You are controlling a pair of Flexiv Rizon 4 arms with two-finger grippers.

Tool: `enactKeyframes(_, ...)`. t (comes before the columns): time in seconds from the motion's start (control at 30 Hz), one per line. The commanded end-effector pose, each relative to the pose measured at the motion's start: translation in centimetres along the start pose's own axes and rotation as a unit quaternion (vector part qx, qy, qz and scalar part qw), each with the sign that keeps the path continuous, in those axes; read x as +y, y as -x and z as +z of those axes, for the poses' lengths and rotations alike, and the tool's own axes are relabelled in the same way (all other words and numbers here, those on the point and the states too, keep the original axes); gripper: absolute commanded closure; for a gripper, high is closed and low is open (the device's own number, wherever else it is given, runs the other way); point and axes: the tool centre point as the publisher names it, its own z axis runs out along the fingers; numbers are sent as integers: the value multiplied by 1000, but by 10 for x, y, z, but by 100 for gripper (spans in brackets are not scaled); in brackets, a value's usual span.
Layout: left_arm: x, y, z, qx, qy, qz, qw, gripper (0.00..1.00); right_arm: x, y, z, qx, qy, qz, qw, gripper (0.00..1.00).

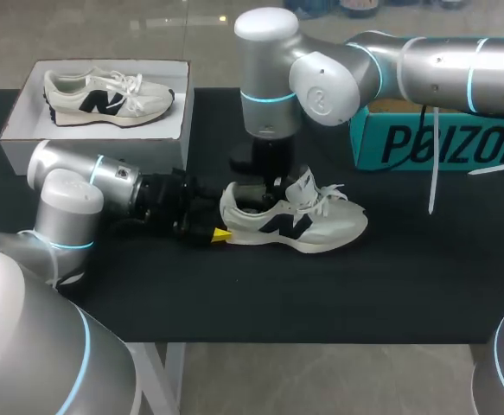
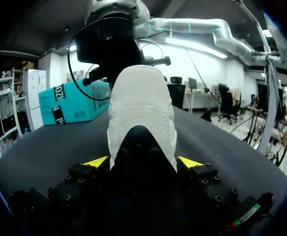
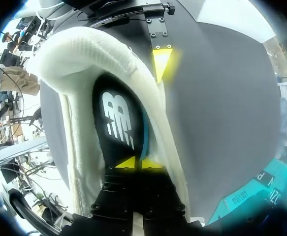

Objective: Take the shoe out of the shoebox, open the shoe tongue, remove and reinsert the insole, then place the shoe into the shoebox

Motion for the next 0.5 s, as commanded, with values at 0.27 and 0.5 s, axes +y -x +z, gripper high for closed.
enactKeyframes(0.27, 1, 2, 3, 0, 2, 0, 1000, 100, -13, -1, -31, -12, 2, 5, 1000, 100)
enactKeyframes(0.5, 1, 2, 3, 0, 2, 0, 1000, 100, -20, 2, -46, -27, 11, 14, 999, 100)
